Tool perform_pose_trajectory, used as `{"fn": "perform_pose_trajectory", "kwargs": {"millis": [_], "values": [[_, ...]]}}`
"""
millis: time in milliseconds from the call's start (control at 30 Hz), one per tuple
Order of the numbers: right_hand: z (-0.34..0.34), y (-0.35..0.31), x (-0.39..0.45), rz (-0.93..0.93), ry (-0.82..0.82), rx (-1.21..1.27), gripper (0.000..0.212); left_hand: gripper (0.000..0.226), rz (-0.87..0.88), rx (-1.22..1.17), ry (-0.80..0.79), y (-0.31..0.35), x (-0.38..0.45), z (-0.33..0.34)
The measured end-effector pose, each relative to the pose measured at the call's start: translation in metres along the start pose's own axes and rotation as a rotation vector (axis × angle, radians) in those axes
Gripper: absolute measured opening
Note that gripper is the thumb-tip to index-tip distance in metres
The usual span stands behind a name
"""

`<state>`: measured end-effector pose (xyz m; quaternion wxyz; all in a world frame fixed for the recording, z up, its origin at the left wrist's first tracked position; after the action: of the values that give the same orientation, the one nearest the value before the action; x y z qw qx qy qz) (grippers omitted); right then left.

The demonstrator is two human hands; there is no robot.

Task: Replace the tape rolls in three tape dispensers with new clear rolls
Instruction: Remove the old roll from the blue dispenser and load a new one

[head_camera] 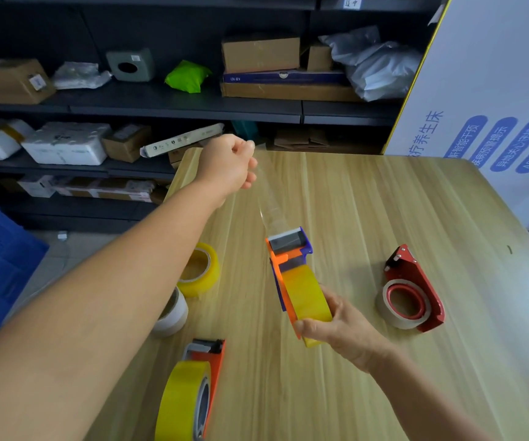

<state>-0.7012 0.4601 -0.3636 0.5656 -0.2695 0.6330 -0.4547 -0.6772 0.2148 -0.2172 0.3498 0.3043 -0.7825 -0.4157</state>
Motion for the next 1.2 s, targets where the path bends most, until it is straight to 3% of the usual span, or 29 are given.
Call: {"fn": "perform_pose_trajectory", "kwargs": {"millis": [367,733,1000,1133,1200], "values": [[0.028,-0.008,-0.026,-0.042,-0.043,0.050,0.054,0.023,-0.120,-0.029,-0.065,-0.038,-0.014,-0.004],[0.038,-0.023,-0.051,-0.147,-0.053,0.136,0.052,0.015,-0.512,-0.372,-0.097,-0.094,-0.098,0.027],[0.030,-0.008,-0.077,-0.125,-0.081,0.198,0.068,0.029,-0.741,-0.716,-0.081,-0.100,-0.164,0.059],[0.026,-0.001,-0.098,-0.124,-0.097,0.214,0.073,0.030,-0.839,-0.761,-0.070,-0.097,-0.209,0.076],[0.026,0.005,-0.108,-0.107,-0.095,0.223,0.087,0.025,-0.891,-0.744,-0.074,-0.095,-0.234,0.083]]}}
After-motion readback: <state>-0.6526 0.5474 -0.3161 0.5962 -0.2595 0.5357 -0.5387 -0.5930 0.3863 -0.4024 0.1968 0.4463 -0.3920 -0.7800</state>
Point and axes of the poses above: each hand's wrist, its own x-axis towards the middle knuckle, its own z-axis out of the palm, y = z × x, the point moved 9 cm from there along x, towards the middle knuckle, and after that the axes turned 12 degrees about z, right-handed, at the moved point
